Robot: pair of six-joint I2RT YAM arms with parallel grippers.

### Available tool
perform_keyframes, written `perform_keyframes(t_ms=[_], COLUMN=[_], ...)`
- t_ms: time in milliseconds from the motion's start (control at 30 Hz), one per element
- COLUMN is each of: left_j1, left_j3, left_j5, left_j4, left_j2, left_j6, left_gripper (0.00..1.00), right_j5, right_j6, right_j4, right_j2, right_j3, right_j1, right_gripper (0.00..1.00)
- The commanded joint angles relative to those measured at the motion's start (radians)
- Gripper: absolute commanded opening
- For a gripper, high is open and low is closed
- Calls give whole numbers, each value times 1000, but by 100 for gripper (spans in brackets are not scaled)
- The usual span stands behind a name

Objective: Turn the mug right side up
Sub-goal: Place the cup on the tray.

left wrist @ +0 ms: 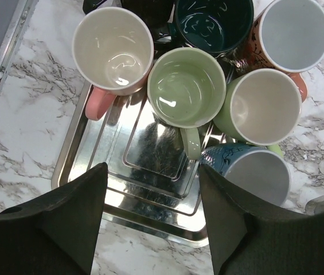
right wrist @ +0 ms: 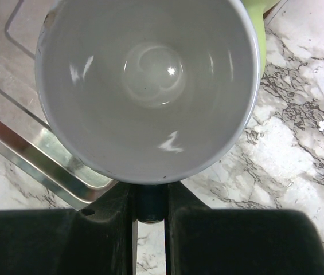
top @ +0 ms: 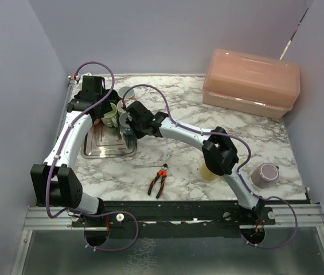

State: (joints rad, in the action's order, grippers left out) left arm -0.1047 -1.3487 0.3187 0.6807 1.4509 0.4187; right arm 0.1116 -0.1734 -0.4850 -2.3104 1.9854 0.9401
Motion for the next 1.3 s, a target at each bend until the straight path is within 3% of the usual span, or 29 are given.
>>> perform_keyframes(t_ms=[0, 200, 633, 767, 900, 1033, 1133, 1267], left_j1=[6, 6, 5, 6, 6, 6, 5, -25], left_j3=[-17, -16, -19, -25, -36, -44, -38, -17], left_j5=[-28, -36, -58, -86, -147, -230, -342, -520], left_j4=[-5, -7, -10, -13, -22, -42, -70, -114], left_j2=[9, 11, 11, 12, 18, 23, 21, 14], left_j6=[3, 6, 2, -1, 0, -6, -30, -81], left_gripper=[65, 65, 65, 67, 68, 70, 73, 80], right_j5=[40, 25, 25, -8, -47, -71, 1, 149], right_j6=[19, 21, 9, 6, -28, -139, -205, -309], right_j4=[17, 19, 8, 5, 60, 88, 103, -9], right_j2=[-23, -22, -4, 56, 189, 340, 474, 635], right_j3=[51, 63, 58, 41, -84, -251, -406, -525], right_j1=[-8, -12, -16, -17, -28, -93, -148, -219], right_gripper=[16, 32, 33, 51, 63, 66, 66, 66])
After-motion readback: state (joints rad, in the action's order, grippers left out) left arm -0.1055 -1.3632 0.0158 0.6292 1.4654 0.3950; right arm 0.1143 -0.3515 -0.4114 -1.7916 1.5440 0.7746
